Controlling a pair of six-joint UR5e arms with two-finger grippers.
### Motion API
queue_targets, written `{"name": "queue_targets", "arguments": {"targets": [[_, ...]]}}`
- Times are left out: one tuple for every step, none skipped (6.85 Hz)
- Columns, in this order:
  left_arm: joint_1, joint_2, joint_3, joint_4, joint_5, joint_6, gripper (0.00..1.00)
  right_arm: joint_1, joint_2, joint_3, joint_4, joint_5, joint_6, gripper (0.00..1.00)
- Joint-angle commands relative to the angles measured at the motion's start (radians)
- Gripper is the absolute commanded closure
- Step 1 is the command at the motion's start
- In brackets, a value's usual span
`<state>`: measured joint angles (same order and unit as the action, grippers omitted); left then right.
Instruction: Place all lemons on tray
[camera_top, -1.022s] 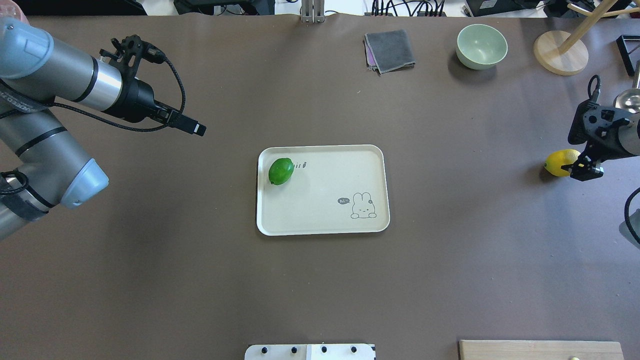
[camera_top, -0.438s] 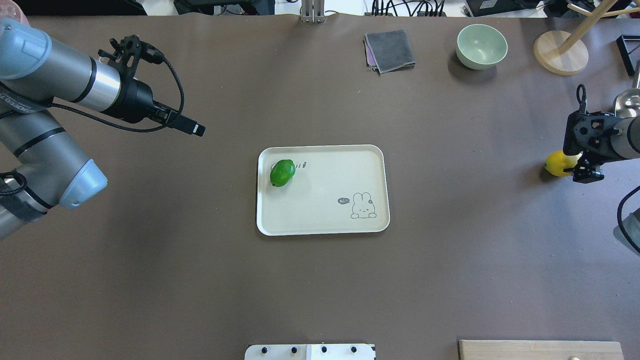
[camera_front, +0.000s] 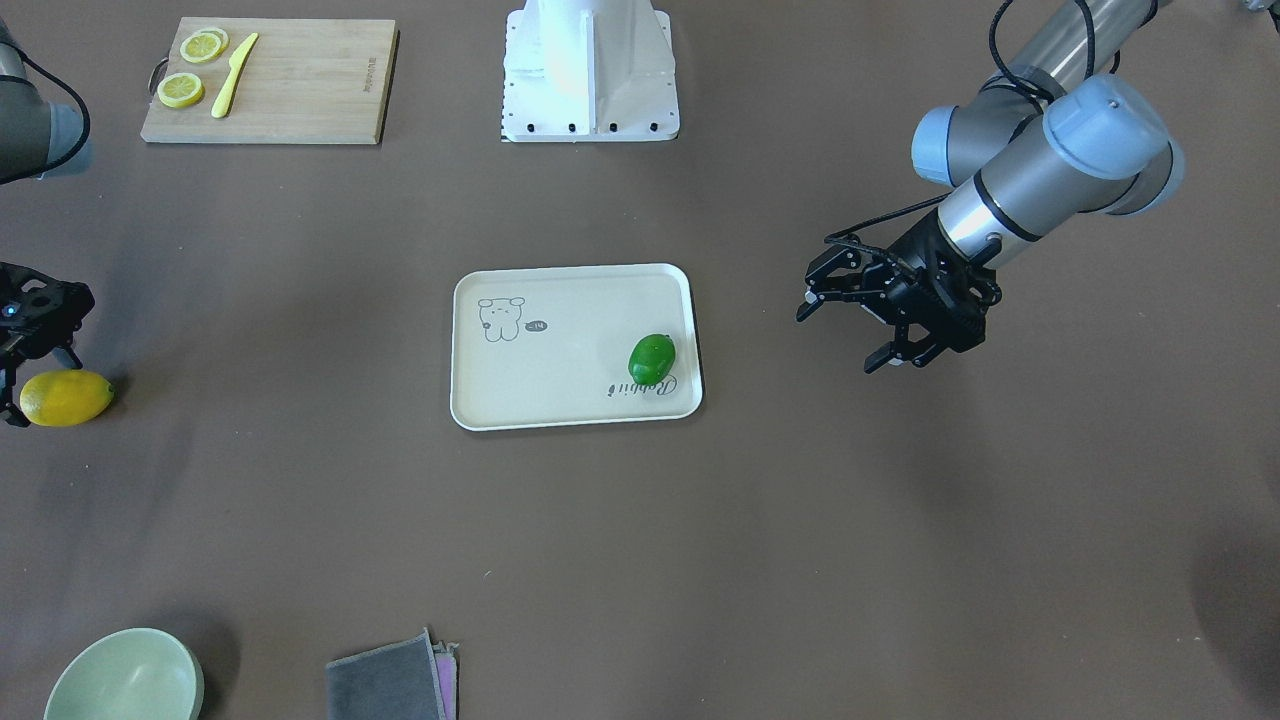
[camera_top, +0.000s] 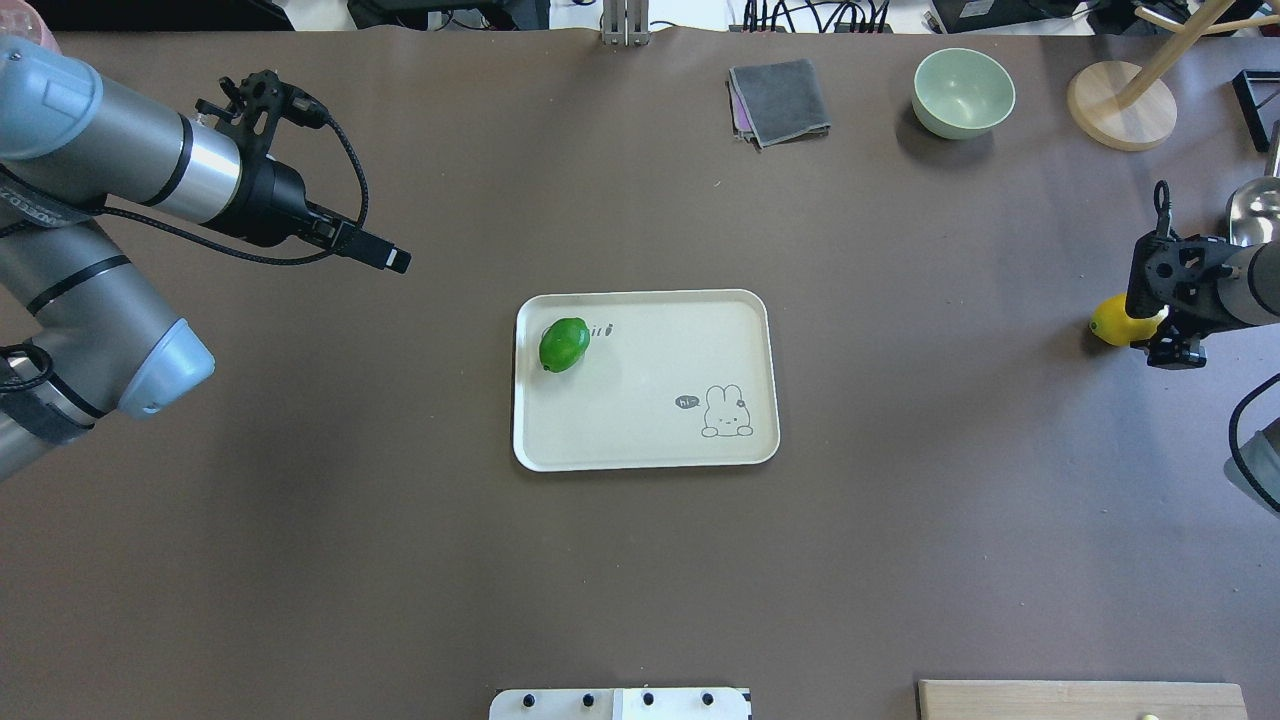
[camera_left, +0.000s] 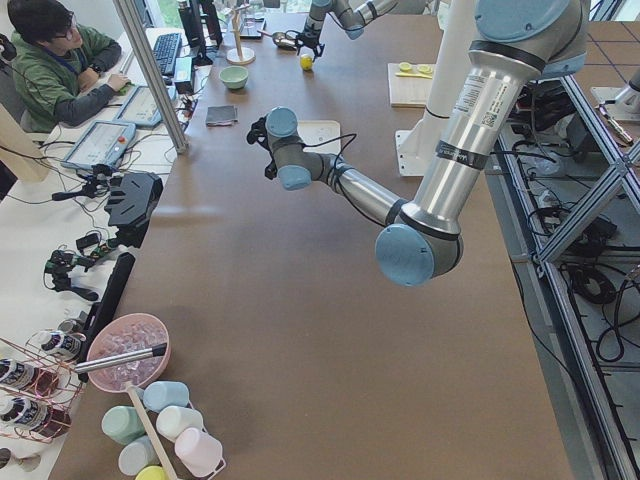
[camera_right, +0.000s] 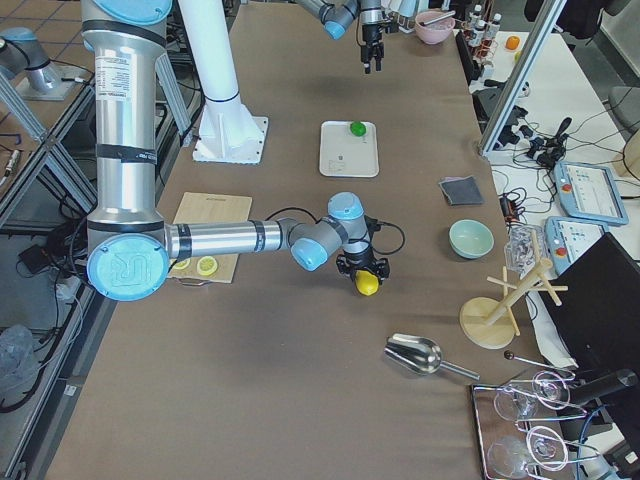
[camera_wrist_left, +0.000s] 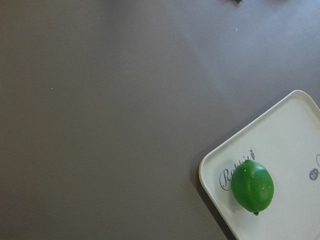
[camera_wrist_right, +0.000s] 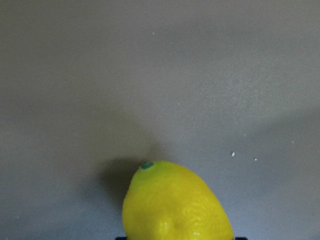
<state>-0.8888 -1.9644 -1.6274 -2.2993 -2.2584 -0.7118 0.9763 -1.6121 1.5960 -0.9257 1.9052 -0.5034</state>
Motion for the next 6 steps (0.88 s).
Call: {"name": "queue_targets", "arguments": {"targets": [[0.002,-0.001,0.0,0.0,-0.001,0.0,0.01,-0.002,0.0,-0.001,-0.031,0.006,0.101,1.0],[0.002,-0.001,0.0,0.0,-0.001,0.0,0.01,-0.002,0.003,0.039,-0.062,0.03,0.165,1.0],[0.004,-0.001,0.001,0.0,-0.001,-0.002,0.01,0.021,0.021,0.076,-0.099,0.125,0.269,1.0],[0.004,-0.002,0.001,0.0,-0.001,-0.002,0.01,0.034,0.055,0.114,-0.145,0.258,0.481,1.0],[0.004,-0.002,0.001,0.0,-0.001,-0.002,0.01,0.032,0.095,0.16,-0.185,0.29,0.742,1.0],[0.004,-0.002,0.003,0.0,-0.001,-0.002,0.01,-0.047,0.15,0.197,-0.22,0.287,1.01,1.0]]}}
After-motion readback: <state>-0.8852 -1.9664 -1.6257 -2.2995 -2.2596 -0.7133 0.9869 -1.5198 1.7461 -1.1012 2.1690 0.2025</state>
